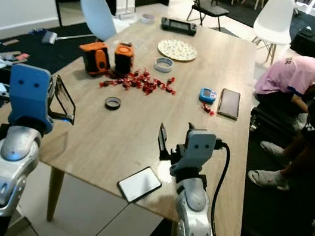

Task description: Hang keys on a hook

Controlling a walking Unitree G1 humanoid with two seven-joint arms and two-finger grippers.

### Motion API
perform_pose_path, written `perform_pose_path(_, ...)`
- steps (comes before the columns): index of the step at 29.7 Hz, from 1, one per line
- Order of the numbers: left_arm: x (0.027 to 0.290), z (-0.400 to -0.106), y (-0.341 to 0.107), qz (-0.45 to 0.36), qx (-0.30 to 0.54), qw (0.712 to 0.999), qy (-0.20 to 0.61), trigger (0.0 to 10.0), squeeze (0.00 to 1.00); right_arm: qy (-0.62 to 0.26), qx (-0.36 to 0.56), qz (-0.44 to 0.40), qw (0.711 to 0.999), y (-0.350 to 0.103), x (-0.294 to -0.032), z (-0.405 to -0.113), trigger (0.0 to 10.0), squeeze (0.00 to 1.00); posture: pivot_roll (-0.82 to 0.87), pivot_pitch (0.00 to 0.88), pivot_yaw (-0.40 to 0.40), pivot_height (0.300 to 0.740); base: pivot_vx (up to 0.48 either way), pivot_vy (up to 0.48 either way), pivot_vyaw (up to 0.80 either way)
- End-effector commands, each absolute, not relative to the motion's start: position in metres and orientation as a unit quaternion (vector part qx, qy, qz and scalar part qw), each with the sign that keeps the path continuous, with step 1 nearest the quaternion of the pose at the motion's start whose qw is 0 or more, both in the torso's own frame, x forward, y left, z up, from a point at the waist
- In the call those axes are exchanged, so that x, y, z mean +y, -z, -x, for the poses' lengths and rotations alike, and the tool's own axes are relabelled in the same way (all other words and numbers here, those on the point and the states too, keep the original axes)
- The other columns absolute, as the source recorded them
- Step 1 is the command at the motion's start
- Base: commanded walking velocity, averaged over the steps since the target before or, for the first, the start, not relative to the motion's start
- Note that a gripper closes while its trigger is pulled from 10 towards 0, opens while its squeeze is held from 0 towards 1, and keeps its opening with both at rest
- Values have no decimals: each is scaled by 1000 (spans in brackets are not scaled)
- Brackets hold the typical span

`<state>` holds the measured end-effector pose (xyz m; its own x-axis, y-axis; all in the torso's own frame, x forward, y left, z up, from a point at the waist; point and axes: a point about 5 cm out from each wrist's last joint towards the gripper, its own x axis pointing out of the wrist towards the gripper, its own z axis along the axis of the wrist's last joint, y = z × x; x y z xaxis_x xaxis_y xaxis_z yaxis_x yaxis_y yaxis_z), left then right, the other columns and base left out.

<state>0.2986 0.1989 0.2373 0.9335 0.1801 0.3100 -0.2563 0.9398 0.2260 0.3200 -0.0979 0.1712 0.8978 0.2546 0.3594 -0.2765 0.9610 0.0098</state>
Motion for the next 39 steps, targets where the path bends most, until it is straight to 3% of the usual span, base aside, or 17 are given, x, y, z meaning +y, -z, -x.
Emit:
perform_pose_path(1, 199, -297, -234, -141, -142, 973, -112, 10000, 0, -137, -169, -30, 976, -165, -98, -319, 10000, 0, 194, 127, -45, 740, -401, 0, 0)
perform_pose_path(31, 201, -296, -232, -142, -140, 973, -115, 10000, 0, -138, -165, -24, 976, -163, -96, -320, 10000, 0, 202, 130, -45, 740, -394, 0, 0)
perform_pose_path(39, 199, -296, -232, -140, -142, 973, -112, 10000, 0, -141, -166, -23, 976, -163, -95, -320, 10000, 0, 202, 126, -47, 740, -69, 0, 0)
